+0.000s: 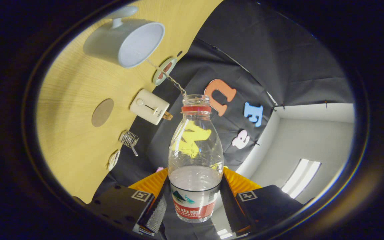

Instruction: Take the bottle from table, then pour the juice into the cup, finally place the bottle on the coaster

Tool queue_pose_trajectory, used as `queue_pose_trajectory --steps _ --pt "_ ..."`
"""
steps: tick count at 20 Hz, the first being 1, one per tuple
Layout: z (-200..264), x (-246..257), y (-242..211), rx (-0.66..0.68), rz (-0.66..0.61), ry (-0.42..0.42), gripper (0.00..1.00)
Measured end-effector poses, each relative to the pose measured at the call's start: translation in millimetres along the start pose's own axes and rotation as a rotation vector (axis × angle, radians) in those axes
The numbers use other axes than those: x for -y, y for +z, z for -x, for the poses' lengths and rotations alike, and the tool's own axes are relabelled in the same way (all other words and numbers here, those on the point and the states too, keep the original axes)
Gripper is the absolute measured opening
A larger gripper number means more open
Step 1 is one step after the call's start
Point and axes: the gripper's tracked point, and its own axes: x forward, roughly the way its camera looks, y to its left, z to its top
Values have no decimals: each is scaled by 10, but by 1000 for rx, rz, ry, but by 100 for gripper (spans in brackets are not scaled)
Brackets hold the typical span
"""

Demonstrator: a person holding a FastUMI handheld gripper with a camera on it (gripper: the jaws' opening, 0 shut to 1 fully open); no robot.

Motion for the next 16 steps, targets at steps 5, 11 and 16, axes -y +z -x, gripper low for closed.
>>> queue_pose_trajectory --steps 5,11,16 --pt "-37 43 101 35 49 -36 79" --pt "16 84 156 38 85 -54 79" --pt "12 123 193 55 107 -69 79"
